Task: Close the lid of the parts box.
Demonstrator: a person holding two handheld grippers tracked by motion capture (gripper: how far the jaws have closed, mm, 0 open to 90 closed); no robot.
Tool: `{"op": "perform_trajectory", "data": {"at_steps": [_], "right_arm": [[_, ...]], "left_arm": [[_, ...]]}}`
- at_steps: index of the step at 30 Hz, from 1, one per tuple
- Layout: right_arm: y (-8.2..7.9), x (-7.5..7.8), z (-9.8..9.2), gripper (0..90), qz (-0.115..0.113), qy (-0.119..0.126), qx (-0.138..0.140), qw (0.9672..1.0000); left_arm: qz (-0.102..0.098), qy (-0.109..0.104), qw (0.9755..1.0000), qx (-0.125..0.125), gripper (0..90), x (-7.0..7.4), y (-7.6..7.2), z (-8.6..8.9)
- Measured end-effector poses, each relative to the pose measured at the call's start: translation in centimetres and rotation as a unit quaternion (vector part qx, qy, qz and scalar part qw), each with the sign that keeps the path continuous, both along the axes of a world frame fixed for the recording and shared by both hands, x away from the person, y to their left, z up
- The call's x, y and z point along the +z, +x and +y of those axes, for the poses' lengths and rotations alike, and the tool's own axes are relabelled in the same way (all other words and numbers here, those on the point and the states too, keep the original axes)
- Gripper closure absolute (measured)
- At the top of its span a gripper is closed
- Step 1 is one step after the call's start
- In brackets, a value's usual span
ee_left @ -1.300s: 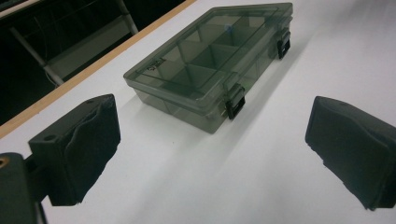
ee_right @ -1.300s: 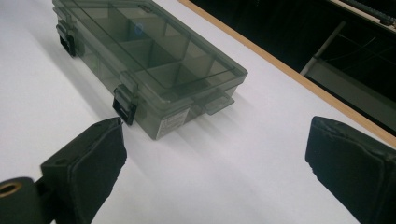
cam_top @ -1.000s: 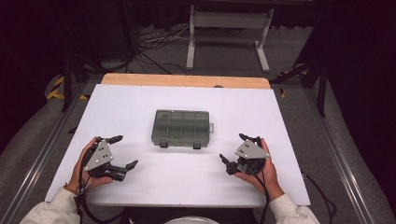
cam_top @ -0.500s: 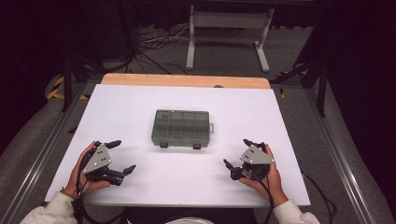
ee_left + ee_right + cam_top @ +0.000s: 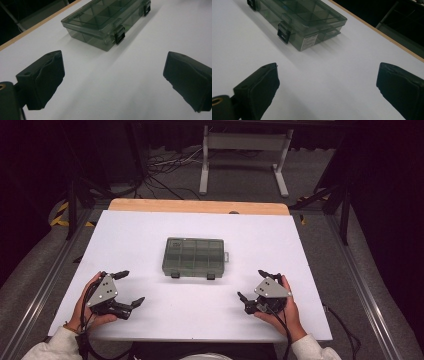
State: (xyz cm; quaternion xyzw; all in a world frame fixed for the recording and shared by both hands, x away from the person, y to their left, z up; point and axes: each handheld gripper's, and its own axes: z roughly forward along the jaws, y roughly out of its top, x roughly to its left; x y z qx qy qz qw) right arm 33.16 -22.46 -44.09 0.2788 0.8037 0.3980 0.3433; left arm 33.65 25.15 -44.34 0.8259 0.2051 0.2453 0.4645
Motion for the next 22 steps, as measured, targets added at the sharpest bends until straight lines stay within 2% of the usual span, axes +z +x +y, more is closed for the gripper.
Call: {"op": "perform_trajectory", "data": {"at_steps": [2, 9, 15, 18, 19, 22], "right_arm": [[-0.03, 0.08, -0.02, 5.0, -0.004, -0.002, 0.001, 1.0000], [-0.02, 0.07, -0.15, 5.0, -0.006, -0.002, 0.001, 1.0000], [-0.02, 0.27, -0.31, 5.1, -0.009, 0.003, -0.002, 0.9999], [0.06, 0.24, -0.38, 5.1, -0.008, 0.001, -0.004, 1.0000], [0.06, 0.21, -0.34, 5.1, -0.007, 0.003, -0.004, 1.0000], [0.09, 0.15, -0.29, 5.1, -0.005, 0.003, -0.003, 1.0000]], "left_arm": [[0.003, -0.003, 1.0000, 0.000, 4.4, -0.05, 0.12, -0.05], [0.002, 0.007, 1.0000, 0.003, 4.5, -0.08, 0.31, -0.19], [0.003, 0.002, 1.0000, 0.003, 4.5, -0.11, 0.34, -0.13], [-0.001, 0.009, 1.0000, 0.002, 4.5, -0.09, 0.43, -0.11], [0.005, 0.005, 1.0000, 0.001, 4.5, -0.15, 0.40, -0.19], [0.003, 0.004, 1.0000, 0.002, 4.5, -0.11, 0.49, -0.20]]}}
